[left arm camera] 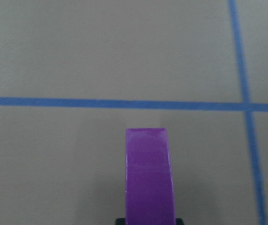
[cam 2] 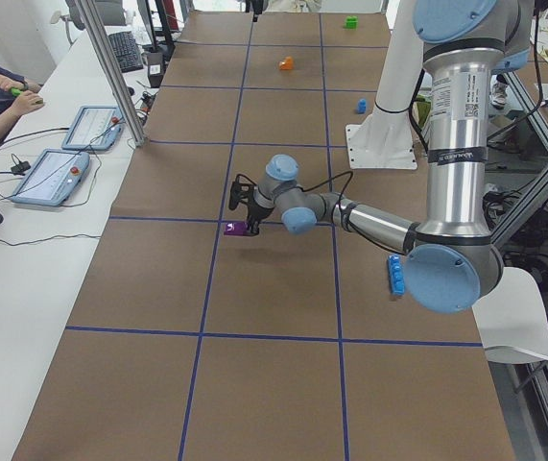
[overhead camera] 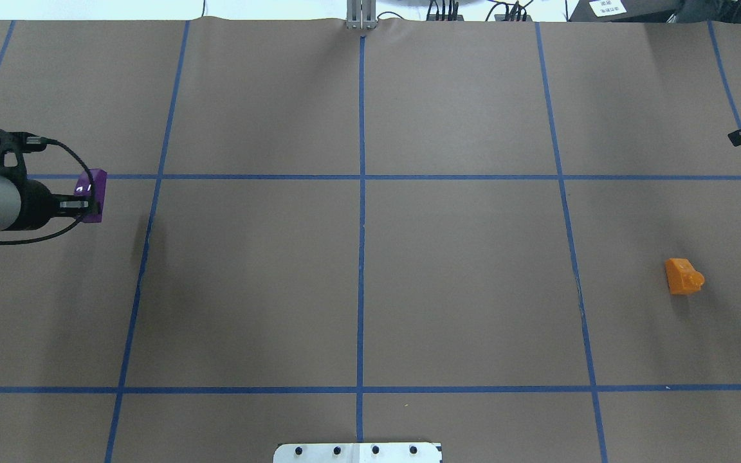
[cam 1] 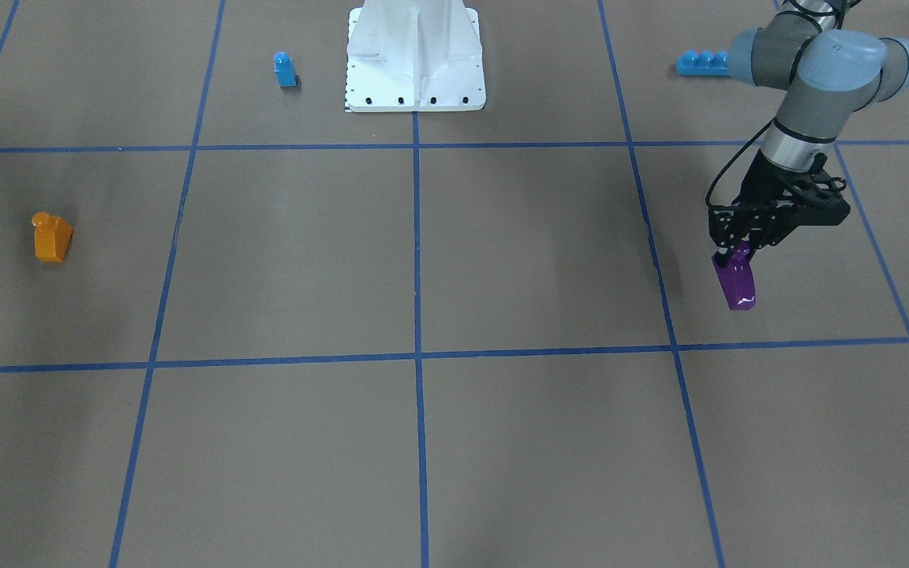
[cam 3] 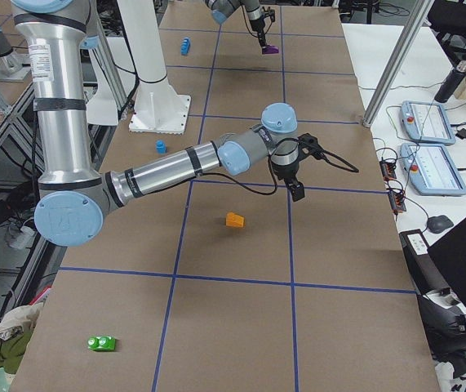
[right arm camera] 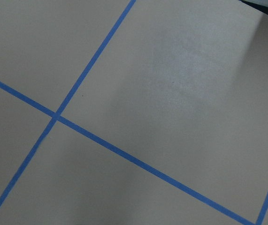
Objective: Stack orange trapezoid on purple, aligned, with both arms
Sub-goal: 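Carry the purple block with the left gripper to the table center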
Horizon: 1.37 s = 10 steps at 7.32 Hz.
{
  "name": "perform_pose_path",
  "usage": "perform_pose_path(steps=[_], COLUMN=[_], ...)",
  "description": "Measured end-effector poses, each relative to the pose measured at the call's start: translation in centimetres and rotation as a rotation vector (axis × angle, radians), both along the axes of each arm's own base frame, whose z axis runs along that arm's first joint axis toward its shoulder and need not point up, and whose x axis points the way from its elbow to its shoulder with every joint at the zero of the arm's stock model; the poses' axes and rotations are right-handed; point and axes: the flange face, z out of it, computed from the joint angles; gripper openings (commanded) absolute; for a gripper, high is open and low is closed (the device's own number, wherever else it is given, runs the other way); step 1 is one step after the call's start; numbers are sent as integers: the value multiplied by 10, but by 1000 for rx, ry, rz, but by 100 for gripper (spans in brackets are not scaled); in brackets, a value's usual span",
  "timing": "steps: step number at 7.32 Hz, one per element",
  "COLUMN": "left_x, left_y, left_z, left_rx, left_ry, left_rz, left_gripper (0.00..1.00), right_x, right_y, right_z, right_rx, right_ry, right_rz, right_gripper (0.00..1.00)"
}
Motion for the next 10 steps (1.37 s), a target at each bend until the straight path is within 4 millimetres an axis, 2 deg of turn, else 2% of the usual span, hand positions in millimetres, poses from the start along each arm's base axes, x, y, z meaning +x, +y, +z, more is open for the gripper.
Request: perform_pose_path(steps=[1, 3, 4, 5, 6, 8, 10], left_x=[30, 110, 144, 178, 212, 279, 320], left_y=[-9, -8, -3, 3, 7, 18, 26], left_z=[-47, -144, -187, -219, -241, -270, -281], left_rx=[-17, -40, -40, -35, -19, 4, -1], left_ry=[20, 36, 40, 45, 38, 9, -14], left_rz=[2, 52, 79, 102, 108, 124, 151], left_gripper=[0, 0, 0, 0, 0, 0, 0], right_x=[0, 0, 0, 0, 0, 0, 0], right_y=[0, 0, 0, 0, 0, 0, 0], right_z=[0, 1, 1, 1, 2, 1, 1], right_rx=[0, -1, -2, -3, -5, -5, -5], right_ry=[0, 1, 2, 2, 2, 1, 1], right_rz=[0, 0, 1, 1, 1, 1, 1], right_gripper=[100, 100, 100, 100, 100, 100, 100])
